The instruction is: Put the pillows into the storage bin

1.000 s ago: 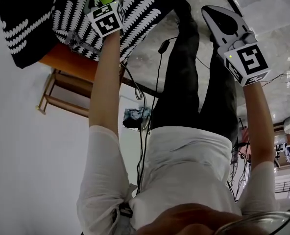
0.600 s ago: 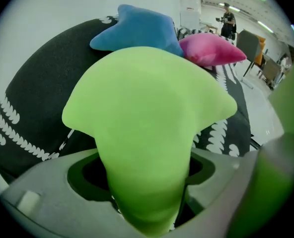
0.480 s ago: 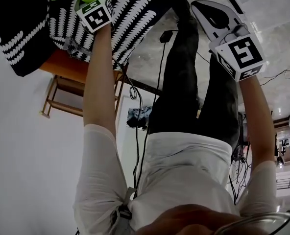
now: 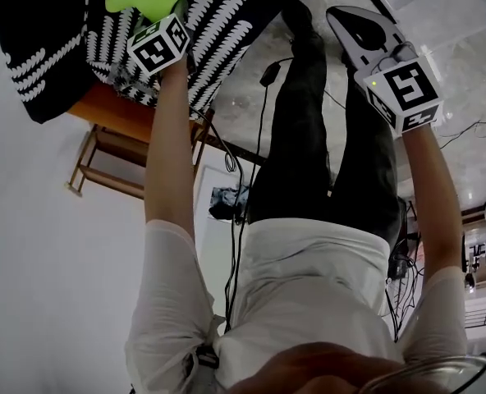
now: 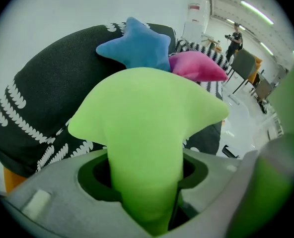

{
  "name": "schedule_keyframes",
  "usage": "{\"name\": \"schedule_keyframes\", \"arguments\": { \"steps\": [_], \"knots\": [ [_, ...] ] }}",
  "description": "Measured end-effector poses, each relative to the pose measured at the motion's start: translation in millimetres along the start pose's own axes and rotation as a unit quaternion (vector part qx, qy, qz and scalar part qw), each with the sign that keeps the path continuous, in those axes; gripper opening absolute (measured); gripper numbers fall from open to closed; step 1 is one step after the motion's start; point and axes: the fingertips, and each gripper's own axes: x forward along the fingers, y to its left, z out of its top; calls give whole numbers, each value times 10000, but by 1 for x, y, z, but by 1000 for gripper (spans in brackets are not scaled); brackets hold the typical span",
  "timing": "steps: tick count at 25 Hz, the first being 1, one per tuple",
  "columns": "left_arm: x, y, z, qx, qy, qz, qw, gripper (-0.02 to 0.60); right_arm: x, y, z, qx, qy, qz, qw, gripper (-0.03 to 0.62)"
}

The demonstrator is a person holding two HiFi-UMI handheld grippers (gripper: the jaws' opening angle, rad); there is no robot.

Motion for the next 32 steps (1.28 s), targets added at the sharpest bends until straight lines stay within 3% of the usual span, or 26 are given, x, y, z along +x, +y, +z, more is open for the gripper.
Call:
{"name": "schedule_keyframes", "arguments": {
  "steps": [9, 17, 19, 26, 28, 32],
  "knots": [
    [-39, -97, -33, 614, 72, -498, 9968, 276, -52, -6, -14, -59, -175, -40, 9998, 0],
    [-56, -219, -48, 1308, 175, -1209, 9838, 273, -112, -30, -43, 106, -355, -270, 9989, 0],
    [-59, -244, -47, 1281, 164, -1289, 9832, 273, -131, -37, -53, 183, -399, -350, 9984, 0],
    [-74, -293, -36, 624, 106, -1166, 9912, 273, -200, -73, -90, 509, -587, -695, 9946, 0],
    [-80, -310, -31, 704, 84, -1170, 9906, 273, -217, -86, -98, 640, -671, -828, 9922, 0],
    [-86, -357, -27, 1217, 52, -1212, 9851, 273, -250, -110, -113, 773, -773, -969, 9893, 0]
  ]
}}
